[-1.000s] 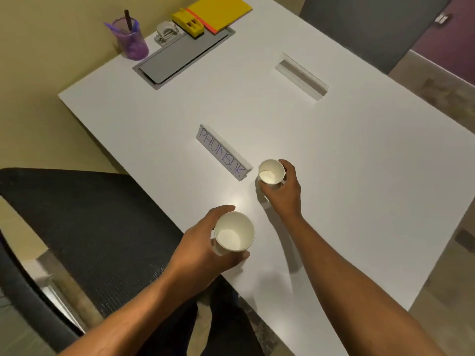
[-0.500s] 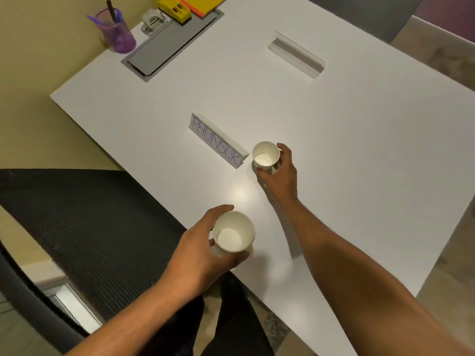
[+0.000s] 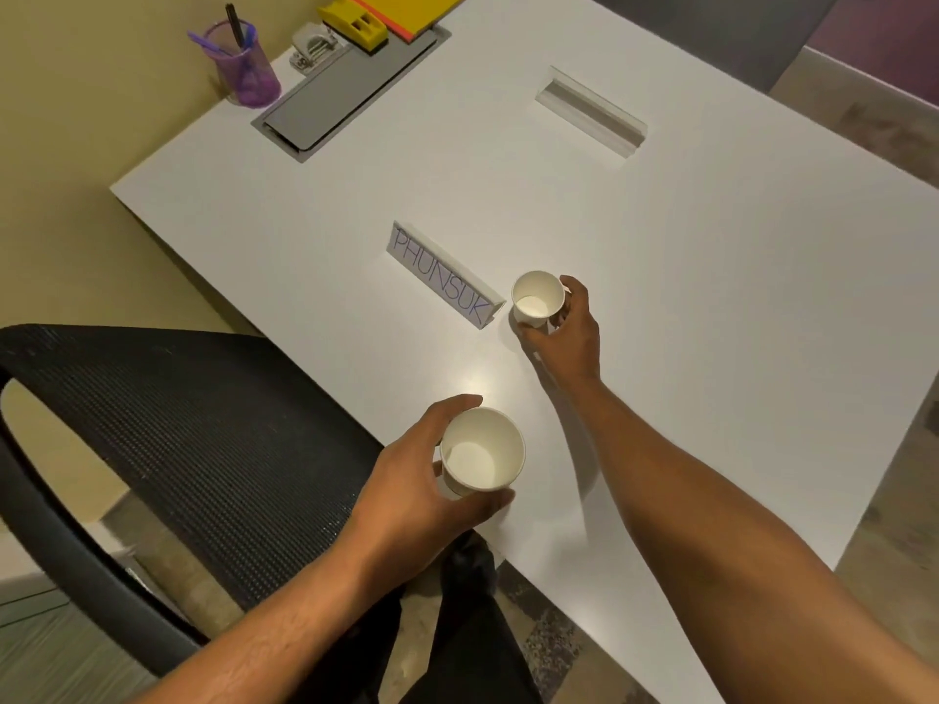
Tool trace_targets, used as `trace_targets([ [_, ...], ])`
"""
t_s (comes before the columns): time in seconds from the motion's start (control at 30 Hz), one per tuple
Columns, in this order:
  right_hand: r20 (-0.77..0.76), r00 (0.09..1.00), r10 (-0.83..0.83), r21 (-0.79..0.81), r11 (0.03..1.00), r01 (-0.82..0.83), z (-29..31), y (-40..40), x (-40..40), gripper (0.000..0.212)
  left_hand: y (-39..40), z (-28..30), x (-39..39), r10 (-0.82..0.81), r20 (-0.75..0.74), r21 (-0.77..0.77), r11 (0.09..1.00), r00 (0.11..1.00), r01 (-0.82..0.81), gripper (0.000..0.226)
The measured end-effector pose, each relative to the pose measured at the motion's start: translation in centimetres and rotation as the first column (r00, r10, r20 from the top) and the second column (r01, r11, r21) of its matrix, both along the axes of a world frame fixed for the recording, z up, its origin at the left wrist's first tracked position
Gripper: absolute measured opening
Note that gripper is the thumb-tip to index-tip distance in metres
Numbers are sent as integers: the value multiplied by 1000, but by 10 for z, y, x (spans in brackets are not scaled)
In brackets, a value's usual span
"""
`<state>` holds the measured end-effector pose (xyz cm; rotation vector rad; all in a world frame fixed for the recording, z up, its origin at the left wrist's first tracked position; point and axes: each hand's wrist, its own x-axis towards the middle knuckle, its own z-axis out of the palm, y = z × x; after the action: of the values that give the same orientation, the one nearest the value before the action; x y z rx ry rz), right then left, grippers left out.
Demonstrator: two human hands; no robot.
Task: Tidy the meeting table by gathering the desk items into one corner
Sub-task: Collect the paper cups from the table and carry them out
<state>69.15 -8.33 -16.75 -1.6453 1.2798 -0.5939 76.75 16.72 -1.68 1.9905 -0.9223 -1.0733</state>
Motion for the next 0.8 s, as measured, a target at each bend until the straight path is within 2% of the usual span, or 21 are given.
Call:
trace_targets([
  [0.23,19,997,-78,89,993,76,2,22,-7,103,27,1,14,4,-32,-55,998,999,-6,80],
  [0.33,31,974,-226,145,965,219,23,65,-25,88,38,10,21,-18,-84,-102,995,996,9,80],
  [0.43,87,943,-321,185,935,301,64,126,-37,58,46,25,30,-40,-87,-173,985,995,25,80],
  [0.5,105,955,-277,150,954,261,97,167,-39,40,53,35,36,-53,-94,-212,977,994,32,81],
  [0.57,120,970,-210,113,974,197,131,203,-36,36,61,44,45,-70,-110,-229,972,991,43,83],
  [0.67,143,978,-153,59,988,146,173,243,-31,42,69,54,54,-119,-106,-257,962,987,89,84],
  [0.8,156,975,-159,-13,987,163,209,281,-39,52,70,65,48,-233,-114,-273,942,966,195,82],
])
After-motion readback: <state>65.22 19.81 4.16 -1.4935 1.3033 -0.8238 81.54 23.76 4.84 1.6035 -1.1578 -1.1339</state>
